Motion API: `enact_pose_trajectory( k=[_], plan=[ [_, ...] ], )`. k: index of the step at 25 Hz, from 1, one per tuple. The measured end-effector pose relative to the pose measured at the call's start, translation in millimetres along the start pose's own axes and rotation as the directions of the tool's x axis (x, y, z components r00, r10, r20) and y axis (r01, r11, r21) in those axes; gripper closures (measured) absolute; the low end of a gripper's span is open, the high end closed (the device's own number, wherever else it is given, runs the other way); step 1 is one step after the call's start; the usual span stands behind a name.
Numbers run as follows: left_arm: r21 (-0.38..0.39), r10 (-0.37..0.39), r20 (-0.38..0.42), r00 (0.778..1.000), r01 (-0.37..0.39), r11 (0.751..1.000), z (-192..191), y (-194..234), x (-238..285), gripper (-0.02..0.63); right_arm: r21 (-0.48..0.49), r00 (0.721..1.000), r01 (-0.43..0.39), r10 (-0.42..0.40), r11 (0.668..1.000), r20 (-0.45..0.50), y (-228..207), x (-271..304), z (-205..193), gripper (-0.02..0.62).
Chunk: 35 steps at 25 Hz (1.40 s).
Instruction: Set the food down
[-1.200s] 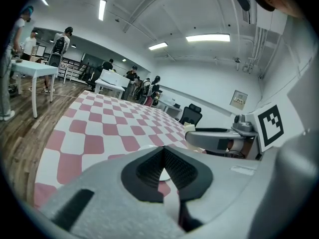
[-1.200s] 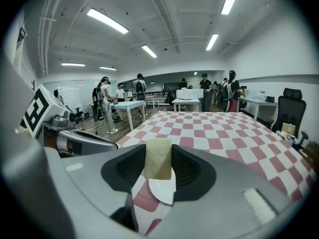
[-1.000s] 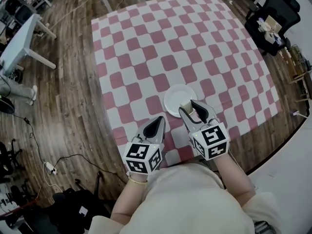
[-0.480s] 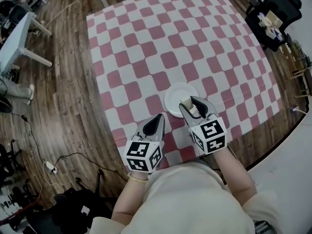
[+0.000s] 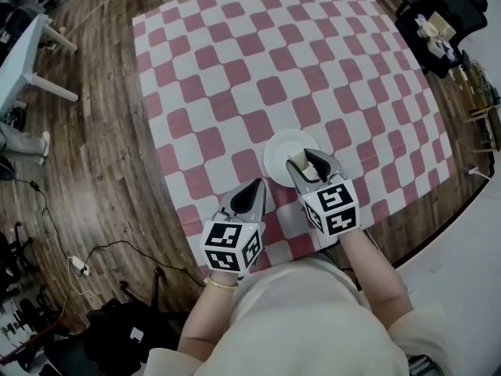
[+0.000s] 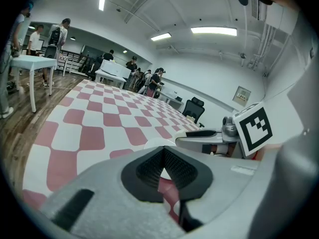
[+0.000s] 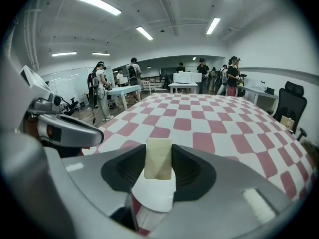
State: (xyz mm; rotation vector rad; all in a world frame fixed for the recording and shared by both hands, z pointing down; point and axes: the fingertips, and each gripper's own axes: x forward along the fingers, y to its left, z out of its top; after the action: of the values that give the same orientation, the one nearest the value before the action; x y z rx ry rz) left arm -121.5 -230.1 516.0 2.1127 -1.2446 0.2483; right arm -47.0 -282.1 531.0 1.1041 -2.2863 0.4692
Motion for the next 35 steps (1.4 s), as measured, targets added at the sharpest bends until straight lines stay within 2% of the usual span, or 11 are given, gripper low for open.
enact_pose_trajectory(
  k=[20, 35],
  plan=[
    [-0.013, 0.016, -0.056, 0.998, -0.016, 1.000, -13.2, 12.6, 18.3, 0.604, -0.005, 0.992, 0.004, -0.005, 1.000, -0.124, -12.7, 37.6, -30.5, 0.423],
    [-0.031, 0.013, -0.053, 0.999, -0.015, 0.999, -10.6, 18.3, 17.8, 0.606, -0.017, 0.985, 0.012, -0.015, 1.000, -0.171, -13.8, 52.3, -41.1, 0.423]
  ],
)
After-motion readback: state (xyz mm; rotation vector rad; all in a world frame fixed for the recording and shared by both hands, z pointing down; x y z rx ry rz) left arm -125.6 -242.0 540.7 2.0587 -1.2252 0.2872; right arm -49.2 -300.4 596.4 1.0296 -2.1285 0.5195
